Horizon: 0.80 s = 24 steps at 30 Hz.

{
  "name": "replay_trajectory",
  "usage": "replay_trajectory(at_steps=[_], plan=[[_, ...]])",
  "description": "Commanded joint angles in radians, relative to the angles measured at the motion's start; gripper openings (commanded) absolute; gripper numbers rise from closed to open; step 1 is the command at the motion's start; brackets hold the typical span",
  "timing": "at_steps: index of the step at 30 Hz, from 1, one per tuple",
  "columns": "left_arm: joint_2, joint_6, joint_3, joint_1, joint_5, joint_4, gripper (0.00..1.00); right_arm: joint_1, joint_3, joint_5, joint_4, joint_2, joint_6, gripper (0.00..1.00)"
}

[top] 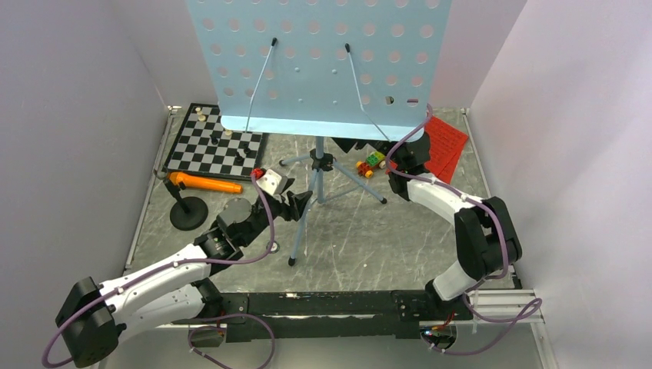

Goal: Pack up the instrument practice props

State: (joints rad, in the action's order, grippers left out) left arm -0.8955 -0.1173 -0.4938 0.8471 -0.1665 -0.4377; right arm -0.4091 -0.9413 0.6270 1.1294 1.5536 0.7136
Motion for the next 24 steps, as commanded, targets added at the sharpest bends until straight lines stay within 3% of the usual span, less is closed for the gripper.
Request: replay_trajectory(at_steps=[1,7,12,24], plan=[[0.006,-0.014,0.004,0.006,-0.015,-0.001,0.65,-0.006,-0.066,0.138,0.137,0.019,0.091,0.82],[0.001,-0.018,0.003,0.007,-0.012,0.008,0.64,-0.006,-0.08,0.233,0.012,-0.031,0.016,0.91],[-0.003,-0.012,-0.003,0.007,-0.011,0.012,0.64,-0.005,-0.061,0.243,-0.043,-0.06,-0.032,0.91],[0.016,-0.023,0.001,0.012,0.001,0.038,0.62,0.004,-0.209,0.278,0.077,0.1,0.1,0.84]])
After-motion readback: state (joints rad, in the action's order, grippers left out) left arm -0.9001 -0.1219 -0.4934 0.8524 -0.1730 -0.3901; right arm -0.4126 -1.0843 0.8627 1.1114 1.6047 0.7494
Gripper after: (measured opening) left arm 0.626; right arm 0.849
